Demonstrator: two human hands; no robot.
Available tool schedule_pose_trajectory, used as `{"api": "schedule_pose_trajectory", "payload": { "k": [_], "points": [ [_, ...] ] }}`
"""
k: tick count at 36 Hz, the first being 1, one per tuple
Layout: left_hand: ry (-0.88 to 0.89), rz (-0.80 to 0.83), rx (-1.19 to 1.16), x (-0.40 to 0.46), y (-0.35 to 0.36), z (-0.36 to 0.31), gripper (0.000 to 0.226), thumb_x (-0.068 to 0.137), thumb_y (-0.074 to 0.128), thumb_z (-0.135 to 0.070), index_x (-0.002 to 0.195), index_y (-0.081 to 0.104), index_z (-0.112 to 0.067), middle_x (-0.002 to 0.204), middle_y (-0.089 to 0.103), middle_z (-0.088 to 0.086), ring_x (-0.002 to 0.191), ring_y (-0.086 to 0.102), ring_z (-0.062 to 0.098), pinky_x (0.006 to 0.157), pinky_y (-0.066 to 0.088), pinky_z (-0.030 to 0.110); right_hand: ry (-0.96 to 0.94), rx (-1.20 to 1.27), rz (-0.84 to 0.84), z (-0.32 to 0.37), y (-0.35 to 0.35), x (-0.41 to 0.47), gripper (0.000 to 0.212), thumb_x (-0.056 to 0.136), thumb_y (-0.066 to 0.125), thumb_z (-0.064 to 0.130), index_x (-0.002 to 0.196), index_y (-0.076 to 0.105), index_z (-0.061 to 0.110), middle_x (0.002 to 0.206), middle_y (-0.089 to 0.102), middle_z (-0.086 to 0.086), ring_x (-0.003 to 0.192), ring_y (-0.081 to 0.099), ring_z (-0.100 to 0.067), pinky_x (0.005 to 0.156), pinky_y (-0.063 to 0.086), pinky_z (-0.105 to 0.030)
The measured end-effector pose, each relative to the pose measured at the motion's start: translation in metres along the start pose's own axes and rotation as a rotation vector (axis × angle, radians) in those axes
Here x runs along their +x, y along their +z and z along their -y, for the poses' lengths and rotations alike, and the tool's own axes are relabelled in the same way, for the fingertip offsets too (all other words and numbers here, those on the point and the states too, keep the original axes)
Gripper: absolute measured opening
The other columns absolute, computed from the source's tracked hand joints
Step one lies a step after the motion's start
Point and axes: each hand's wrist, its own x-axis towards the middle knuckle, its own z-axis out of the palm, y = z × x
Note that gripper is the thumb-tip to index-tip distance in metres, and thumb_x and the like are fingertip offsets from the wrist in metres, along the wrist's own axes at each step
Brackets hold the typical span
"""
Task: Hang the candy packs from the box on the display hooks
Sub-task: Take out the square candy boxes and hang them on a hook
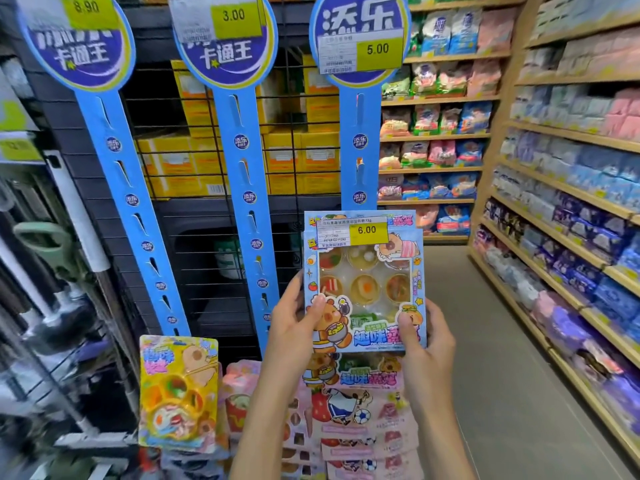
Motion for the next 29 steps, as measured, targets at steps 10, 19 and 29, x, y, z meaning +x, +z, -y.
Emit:
{"api": "schedule_pose_trajectory", "payload": {
  "k": [10,19,29],
  "points": [
    [-0.021,-0.005,0.001,-0.009,-0.006,0.017,0.045,0.1,0.056,-0.015,0.144,0.049,-0.026,0.118,0.073,-0.006,0.105,0.071,0.015,0.093,0.057,0.045,0.001,-0.073,-0.013,-0.008,-0.005,-0.01,0.024,0.098,0.059,0.015,0.122,0.057,0.018,0.103,0.071,0.0,0.085,0.074,-0.01,0.057,0.057,-0.023],
    [0.063,-0.144,0.097,-0.019,-0.016,0.029,0.04,0.093,0.069,-0.021,0.129,0.054,-0.03,0.101,0.07,-0.005,0.088,0.07,0.002,0.066,0.051,0.011,0.025,-0.222,-0.174,-0.015,-0.006,-0.026,0.041,0.086,0.074,0.041,0.116,0.051,0.025,0.097,0.069,0.0,0.079,0.073,-0.013,0.061,0.059,-0.031],
    [-0.019,-0.187,0.245,-0.059,-0.063,0.087,0.017,0.087,0.075,-0.016,0.102,0.069,-0.021,0.095,0.069,-0.006,0.081,0.065,0.001,0.067,0.053,0.015,0.115,-0.388,-0.186,-0.074,-0.028,-0.064,0.034,0.076,0.079,0.047,0.095,0.055,0.03,0.076,0.065,0.0,0.07,0.066,-0.023,0.071,0.056,-0.058]
  ]
}}
